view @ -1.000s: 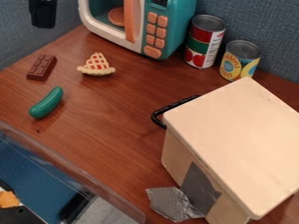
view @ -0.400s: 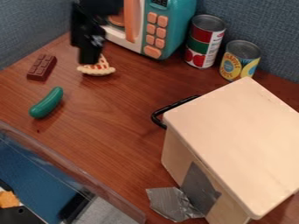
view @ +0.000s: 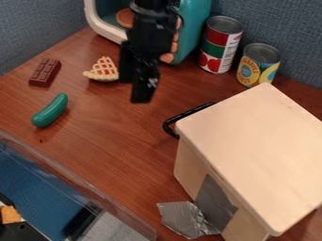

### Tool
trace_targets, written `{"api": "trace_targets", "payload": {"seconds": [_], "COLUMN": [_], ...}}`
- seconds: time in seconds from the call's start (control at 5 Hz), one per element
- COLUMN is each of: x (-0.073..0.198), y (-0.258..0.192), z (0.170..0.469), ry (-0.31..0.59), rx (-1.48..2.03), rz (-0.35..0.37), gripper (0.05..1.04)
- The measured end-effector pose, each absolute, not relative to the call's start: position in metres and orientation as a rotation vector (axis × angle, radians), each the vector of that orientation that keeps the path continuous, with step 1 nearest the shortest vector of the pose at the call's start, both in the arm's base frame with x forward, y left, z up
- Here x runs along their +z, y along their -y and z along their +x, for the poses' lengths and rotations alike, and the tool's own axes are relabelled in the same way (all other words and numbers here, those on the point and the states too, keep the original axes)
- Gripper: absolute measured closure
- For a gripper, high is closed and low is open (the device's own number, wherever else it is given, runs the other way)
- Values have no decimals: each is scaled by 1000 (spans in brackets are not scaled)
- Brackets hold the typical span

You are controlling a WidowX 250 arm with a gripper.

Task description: Open the drawer

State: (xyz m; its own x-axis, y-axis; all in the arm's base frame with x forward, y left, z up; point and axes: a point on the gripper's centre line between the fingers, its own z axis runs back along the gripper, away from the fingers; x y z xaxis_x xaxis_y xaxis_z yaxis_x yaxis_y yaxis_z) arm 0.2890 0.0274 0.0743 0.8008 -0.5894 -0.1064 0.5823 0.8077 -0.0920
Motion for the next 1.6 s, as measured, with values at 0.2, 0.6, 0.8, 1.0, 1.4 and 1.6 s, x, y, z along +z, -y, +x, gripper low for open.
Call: {"api": "trace_targets", "payload": {"seconds": [0.2,0.6,0.8,1.0,1.4,1.6], "x": [59,51,49,49,41,32], "y": [-9,22,30,37,39,40], "z": [295,310,312,318,326,331], "ry": [-138,-90,-88,-82,-91,-108], "rx": [-636,-637,-641,-649,-655,-650], "rz": [-72,-95,-96,-86,-72,-79], "gripper": [84,84,84,84,84,121]}}
